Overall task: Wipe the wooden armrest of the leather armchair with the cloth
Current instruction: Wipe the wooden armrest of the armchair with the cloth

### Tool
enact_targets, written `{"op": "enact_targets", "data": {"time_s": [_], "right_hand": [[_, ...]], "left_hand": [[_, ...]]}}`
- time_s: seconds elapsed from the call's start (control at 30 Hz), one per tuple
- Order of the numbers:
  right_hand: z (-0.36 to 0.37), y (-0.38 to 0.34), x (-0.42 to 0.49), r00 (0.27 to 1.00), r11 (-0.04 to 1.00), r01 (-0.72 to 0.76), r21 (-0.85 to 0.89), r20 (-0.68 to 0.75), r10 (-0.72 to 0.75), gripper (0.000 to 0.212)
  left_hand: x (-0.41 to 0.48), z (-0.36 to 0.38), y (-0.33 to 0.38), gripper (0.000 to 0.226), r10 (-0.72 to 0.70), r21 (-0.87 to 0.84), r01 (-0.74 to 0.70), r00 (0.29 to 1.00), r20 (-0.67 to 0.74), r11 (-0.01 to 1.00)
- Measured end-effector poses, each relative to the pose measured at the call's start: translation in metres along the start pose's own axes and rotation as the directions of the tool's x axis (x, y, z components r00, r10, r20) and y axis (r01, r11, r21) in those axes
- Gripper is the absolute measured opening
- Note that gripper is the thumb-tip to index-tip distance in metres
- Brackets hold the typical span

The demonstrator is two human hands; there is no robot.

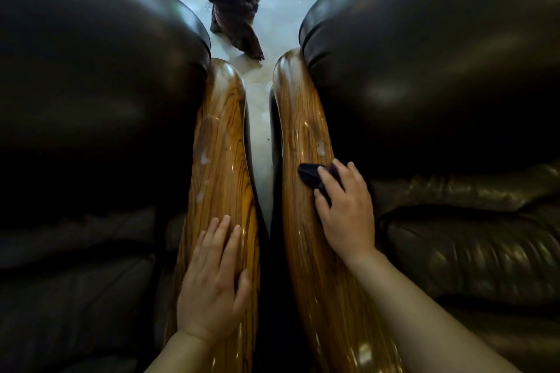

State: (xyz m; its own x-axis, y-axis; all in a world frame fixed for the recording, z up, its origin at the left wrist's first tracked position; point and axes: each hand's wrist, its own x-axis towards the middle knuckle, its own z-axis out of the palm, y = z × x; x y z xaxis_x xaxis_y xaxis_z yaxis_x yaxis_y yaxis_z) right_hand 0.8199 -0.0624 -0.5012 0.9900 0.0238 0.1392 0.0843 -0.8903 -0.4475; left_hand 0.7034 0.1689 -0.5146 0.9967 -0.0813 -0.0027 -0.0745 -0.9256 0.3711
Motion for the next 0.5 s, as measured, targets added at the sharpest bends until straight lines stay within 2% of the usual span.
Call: {"op": "enact_targets", "data": {"time_s": [0.17,0.23,0.4,0.5], "right_hand": [[-0.007,0.018,-0.049,0.955,0.958,0.278,0.064,0.086,-0.283,0.044],[-0.010,0.026,-0.049,0.942,0.944,0.319,0.087,0.083,-0.326,0.043],[-0.008,0.005,0.002,0.998,0.989,0.056,0.137,-0.004,-0.056,0.042],[0.003,-0.010,0.006,0.998,0.994,0.068,0.085,-0.023,-0.066,0.043]], "left_hand": [[0.000,-0.001,0.000,0.069,0.005,-0.001,-0.005,1.000,0.002,1.000],[0.000,0.000,0.000,0.068,0.010,-0.009,-0.010,1.000,0.003,1.000],[0.000,-0.001,0.000,0.068,0.005,-0.024,-0.005,1.000,-0.006,1.000],[0.000,-0.002,0.003,0.067,0.017,-0.015,-0.017,1.000,-0.012,1.000]]}}
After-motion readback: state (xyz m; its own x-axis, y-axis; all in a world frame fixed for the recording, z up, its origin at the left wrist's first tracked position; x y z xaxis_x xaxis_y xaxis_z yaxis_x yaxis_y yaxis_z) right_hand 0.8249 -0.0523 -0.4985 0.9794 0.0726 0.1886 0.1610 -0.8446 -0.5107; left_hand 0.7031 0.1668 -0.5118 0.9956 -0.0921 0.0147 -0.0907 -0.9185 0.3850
